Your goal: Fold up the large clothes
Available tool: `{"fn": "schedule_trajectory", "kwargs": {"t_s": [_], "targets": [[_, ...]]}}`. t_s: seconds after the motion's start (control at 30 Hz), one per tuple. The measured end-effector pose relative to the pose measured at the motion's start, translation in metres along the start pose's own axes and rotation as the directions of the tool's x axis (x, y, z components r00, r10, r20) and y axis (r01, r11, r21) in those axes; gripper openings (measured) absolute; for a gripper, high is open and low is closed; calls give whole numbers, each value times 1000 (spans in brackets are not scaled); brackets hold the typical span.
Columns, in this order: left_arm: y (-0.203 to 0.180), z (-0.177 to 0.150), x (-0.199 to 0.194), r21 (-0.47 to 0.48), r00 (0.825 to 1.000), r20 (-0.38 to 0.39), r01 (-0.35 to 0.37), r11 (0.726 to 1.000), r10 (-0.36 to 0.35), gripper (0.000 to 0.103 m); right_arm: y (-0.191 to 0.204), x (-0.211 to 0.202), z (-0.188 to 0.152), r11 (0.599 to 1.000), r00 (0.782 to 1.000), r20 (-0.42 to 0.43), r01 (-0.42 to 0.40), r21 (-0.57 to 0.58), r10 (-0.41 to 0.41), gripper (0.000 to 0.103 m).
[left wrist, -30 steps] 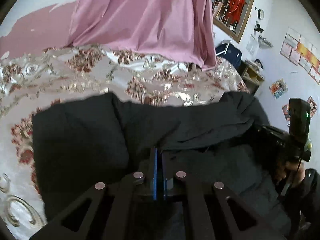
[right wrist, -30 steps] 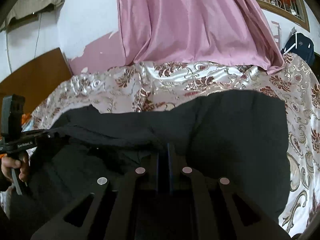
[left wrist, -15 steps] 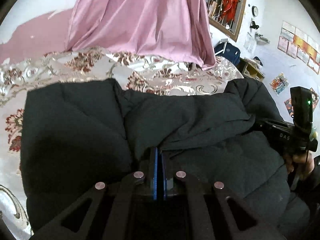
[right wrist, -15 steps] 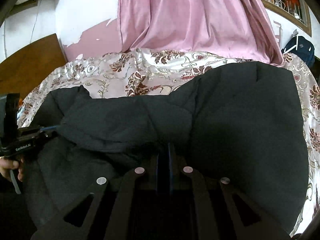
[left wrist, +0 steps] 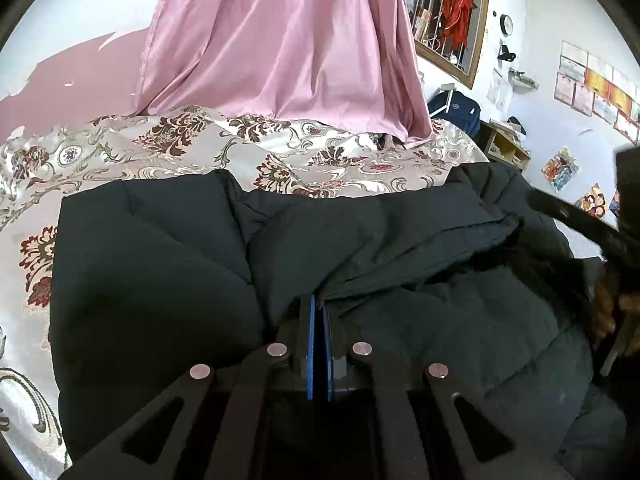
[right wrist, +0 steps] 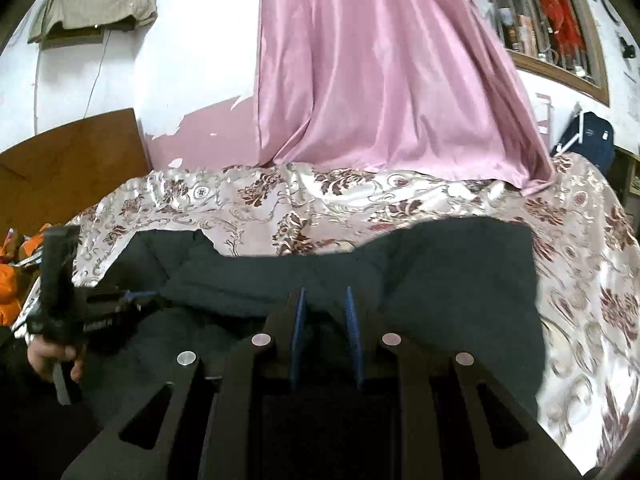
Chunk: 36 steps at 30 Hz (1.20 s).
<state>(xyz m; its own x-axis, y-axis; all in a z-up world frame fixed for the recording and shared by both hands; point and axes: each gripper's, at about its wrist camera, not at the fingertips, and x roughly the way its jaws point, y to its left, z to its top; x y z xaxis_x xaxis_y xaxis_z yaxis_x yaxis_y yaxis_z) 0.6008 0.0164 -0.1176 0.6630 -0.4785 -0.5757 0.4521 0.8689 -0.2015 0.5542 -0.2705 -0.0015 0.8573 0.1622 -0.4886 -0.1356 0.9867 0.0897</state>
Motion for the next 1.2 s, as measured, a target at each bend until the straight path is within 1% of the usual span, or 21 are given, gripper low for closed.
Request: {"fn": "schedule_trajectory", "kwargs": {"t_s": [0.07, 0.13, 0.17, 0.23, 0.3, 0.37, 0.4, 0.43, 0.5, 0.6, 0.63, 0.7, 0.8, 0.87, 0.97, 1.07, 1.13, 1.2], "targets": [[1, 1, -1, -6, 1000, -3, 0, 1000, 0, 6, 3, 22, 11, 1000, 999, -46, 2, 13, -2, 18], [2, 4, -1, -8, 1000, -25, -19, 1000, 19, 7, 0, 49, 15, 997, 991, -124, -53, 58, 60, 18], [2, 6, -2, -8, 999, -40, -26, 1000, 26, 7, -2, 61, 13, 994, 983, -164, -75, 77, 87, 18], [-1, 10, -8, 0, 998, -49, -35, 999, 35, 9, -3, 72, 3, 992, 973, -208, -84, 93, 102, 18], [-5, 11, -23, 22, 999, -22, -44, 999, 44, 14, -10, 74, -6, 985, 967, -212, -116, 131, 142, 19], [-7, 12, -39, 21, 999, 21, -30, 999, 30, 22, -18, 73, -15, 971, 958, -212, -155, 182, 192, 19], [-8, 14, -46, 19, 999, 40, -32, 999, 31, 28, -20, 73, -20, 966, 955, -212, -167, 199, 209, 19], [-10, 16, -54, 20, 997, 66, -43, 999, 42, 30, -22, 73, -25, 961, 951, -213, -178, 213, 223, 19], [-12, 23, -62, 19, 993, 107, -51, 999, 49, 30, -23, 72, -30, 956, 948, -211, -188, 227, 237, 19], [-17, 40, -53, -7, 995, 97, -14, 1000, 15, 31, -20, 74, -34, 959, 948, -217, -185, 217, 232, 19], [-19, 46, -46, -8, 996, 88, -3, 1000, 3, 31, -20, 74, -35, 958, 948, -217, -186, 216, 233, 19], [-27, 55, -28, 17, 999, 51, 16, 1000, -17, 31, -21, 76, -33, 956, 947, -215, -191, 224, 240, 19], [-36, 58, 1, 59, 999, -36, 30, 998, -28, 31, -22, 76, -34, 954, 945, -216, -196, 228, 246, 19], [-39, 54, 16, 81, 995, -90, 55, 995, -48, 31, -21, 76, -34, 956, 944, -222, -195, 221, 244, 19], [-43, 46, 35, 129, 983, -176, 69, 989, -45, 31, -19, 77, -34, 960, 939, -246, -193, 205, 241, 19], [-44, 37, 49, 150, 971, -234, 80, 986, -43, 31, -15, 83, -36, 965, 920, -306, -196, 175, 243, 19], [-44, 34, 60, 148, 957, -287, 77, 986, -32, 29, -10, 90, -36, 970, 905, -357, -191, 149, 233, 19], [-44, 33, 74, 156, 943, -334, 56, 986, -1, 28, -6, 100, -37, 976, 886, -411, -179, 124, 215, 19]]}}
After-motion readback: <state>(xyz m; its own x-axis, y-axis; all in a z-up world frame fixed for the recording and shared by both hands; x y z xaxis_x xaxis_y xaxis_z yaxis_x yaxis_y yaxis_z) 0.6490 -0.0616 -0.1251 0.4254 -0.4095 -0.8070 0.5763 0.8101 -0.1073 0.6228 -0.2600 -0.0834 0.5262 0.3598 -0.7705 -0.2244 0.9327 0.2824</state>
